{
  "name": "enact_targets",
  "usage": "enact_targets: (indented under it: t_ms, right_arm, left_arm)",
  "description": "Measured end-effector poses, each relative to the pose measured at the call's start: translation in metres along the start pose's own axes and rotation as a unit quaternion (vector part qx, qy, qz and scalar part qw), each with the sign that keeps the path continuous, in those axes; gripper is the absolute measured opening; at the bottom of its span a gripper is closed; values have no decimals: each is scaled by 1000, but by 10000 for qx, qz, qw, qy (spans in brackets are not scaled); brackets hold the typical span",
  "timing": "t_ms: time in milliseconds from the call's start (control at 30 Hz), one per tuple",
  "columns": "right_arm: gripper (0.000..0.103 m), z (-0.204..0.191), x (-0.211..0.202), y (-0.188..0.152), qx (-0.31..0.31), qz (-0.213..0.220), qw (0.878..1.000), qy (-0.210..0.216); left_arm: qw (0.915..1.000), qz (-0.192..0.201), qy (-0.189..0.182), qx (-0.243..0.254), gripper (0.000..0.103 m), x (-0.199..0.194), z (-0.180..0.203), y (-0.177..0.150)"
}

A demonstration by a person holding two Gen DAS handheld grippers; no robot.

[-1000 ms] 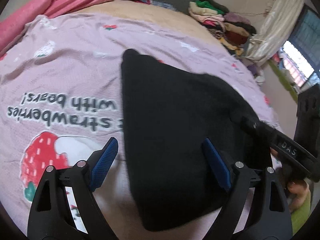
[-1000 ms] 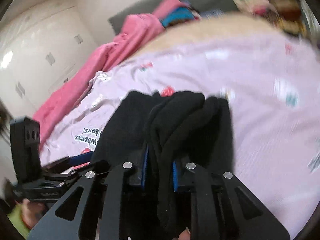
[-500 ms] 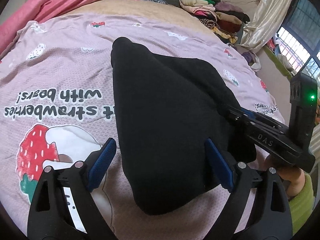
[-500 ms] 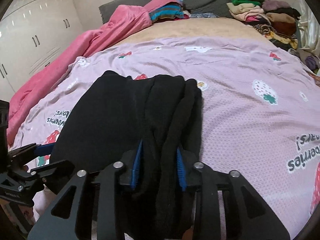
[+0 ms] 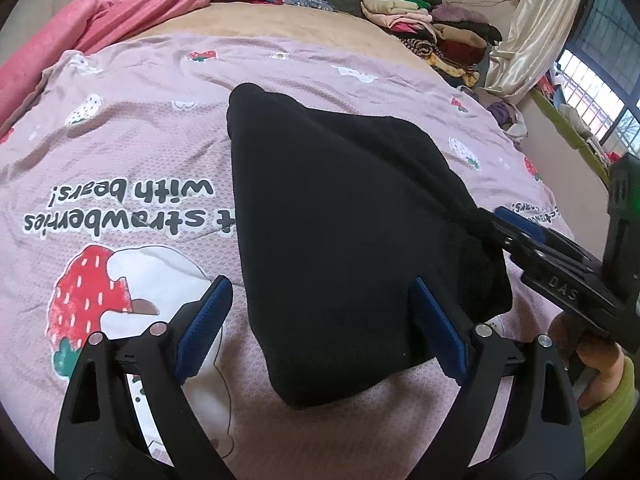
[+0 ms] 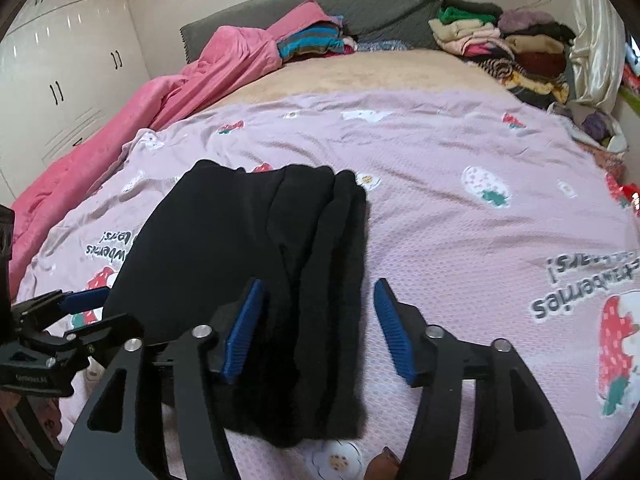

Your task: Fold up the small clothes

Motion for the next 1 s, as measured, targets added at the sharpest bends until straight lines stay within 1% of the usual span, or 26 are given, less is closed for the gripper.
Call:
enact_targets:
  t_ms: [33, 100, 233, 267, 300, 500, 600, 733, 900, 1000]
  right_arm:
    - [64, 1, -3, 0, 0, 42, 10000, -15]
    - [76, 2, -13, -1, -4, 150, 9998, -95]
    - [87, 3, -31, -5, -1, 378, 9991, -187]
    - [90, 3, -36, -6, -6, 427, 9989, -211]
    - [92, 2, -41, -8, -18, 479, 9986, -214]
    - [97, -7, -70, -16, -104, 730, 9968, -300]
    - [98, -15, -90, -24, -161, 944, 9948, -337]
    - [98, -24, -106, -34, -211, 1081, 9934, -332]
    - [98, -31, -115, -41, -260, 1124, 9927, -336]
    - [99, -30, -109, -38, -277, 1067, 9933, -361]
  left_arm:
    - [10000, 17, 14, 2, 83, -1, 1, 0]
    - [10000, 58, 32, -11, 83, -5, 0, 0]
    - [9998, 161, 56, -36, 83, -16, -1, -2]
    - [9998, 191, 59, -39, 84, -18, 0, -2]
    - [9997, 238, 66, -36, 87, -23, 0, -3]
    - [9987, 474, 178, 73, 93, -45, 3, -10]
    - [9978, 598, 236, 143, 93, -57, 5, -15]
    - [9969, 708, 265, 229, 93, -68, 7, -23]
    - [9963, 770, 242, 280, 93, -75, 7, -30]
    - [9965, 747, 275, 274, 93, -73, 4, -32]
Point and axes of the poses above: each gripper's, at about its wrist camera, not at the fingertips, and x roughly the way its jaws point, z to its right, y to its top, the point moved 5 cm from there along x, roughly the way its jaws point, and after that the axes turned 9 degrees about -z, right-handed, at the moved point
